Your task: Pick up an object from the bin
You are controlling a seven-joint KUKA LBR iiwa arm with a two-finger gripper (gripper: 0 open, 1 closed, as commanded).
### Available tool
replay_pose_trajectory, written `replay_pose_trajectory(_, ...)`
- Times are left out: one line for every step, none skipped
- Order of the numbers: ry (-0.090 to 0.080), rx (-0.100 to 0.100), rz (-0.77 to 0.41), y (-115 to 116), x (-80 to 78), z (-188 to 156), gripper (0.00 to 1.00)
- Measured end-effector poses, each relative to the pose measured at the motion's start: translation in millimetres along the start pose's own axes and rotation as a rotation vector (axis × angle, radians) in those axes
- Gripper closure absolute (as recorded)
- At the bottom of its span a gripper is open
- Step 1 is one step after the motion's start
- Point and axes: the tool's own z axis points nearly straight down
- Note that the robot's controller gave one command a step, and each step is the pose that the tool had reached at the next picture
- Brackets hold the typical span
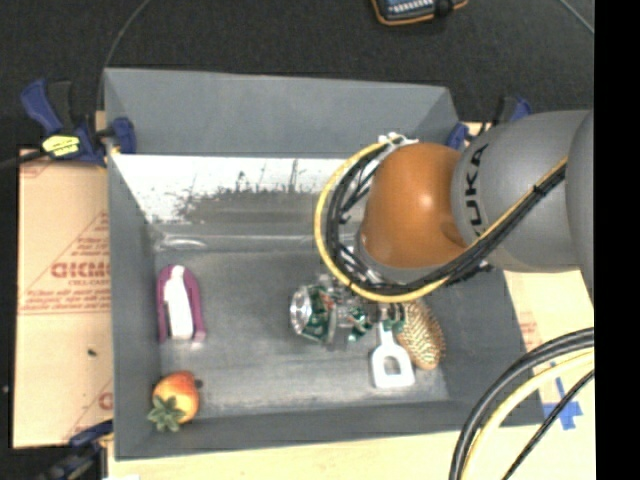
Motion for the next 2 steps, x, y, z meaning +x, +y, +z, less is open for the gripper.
replay_pose_trajectory(0.001,0.0,0.001,-0.2,0.0,-14.8,1.0)
replay_pose_trajectory(-0.001,0.0,0.002,-0.1,-0.6,-27.1,1.0)
